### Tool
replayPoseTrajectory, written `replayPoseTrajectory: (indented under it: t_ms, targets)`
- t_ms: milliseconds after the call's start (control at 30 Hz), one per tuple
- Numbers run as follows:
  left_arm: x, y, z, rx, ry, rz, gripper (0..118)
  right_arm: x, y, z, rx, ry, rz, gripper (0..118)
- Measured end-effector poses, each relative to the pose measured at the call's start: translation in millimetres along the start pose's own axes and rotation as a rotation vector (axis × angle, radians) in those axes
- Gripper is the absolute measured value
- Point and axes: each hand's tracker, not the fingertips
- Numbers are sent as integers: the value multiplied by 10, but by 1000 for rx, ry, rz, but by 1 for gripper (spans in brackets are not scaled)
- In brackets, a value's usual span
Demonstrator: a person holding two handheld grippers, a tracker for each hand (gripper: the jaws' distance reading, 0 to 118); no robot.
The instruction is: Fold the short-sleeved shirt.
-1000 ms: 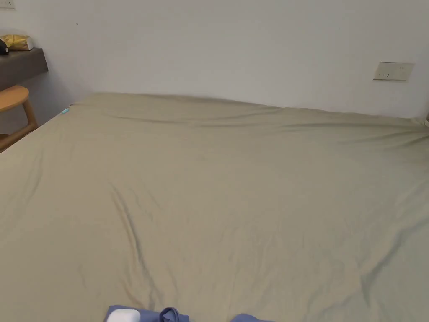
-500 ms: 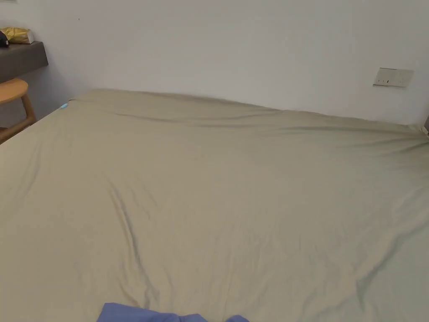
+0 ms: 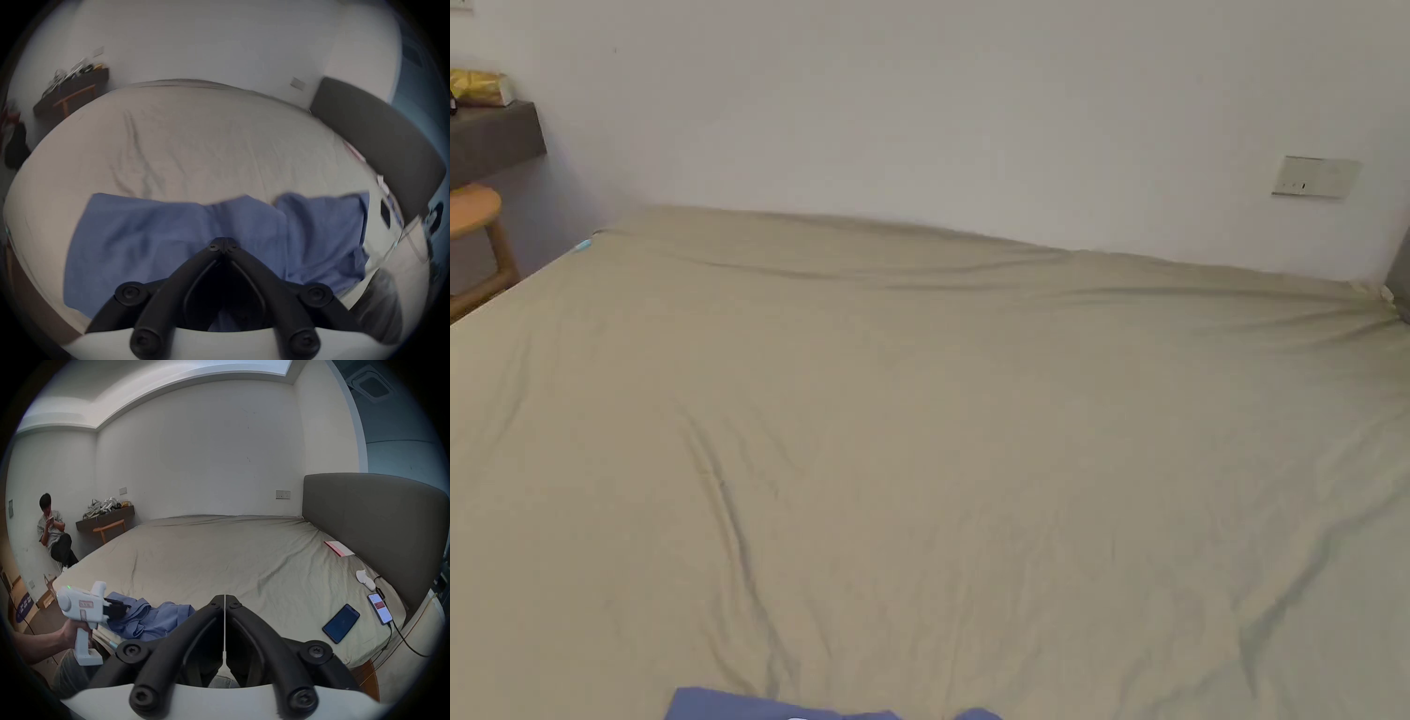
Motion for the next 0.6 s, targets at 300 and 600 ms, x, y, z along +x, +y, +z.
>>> replayPoseTrajectory:
  t_ms: [300, 600]
  targets:
    - [398, -135, 48, 77, 105, -23, 0, -4, 30, 77, -13, 9, 44, 2]
    - [443, -57, -135, -10, 91, -83, 0, -31, 32, 63, -8, 22, 19, 2]
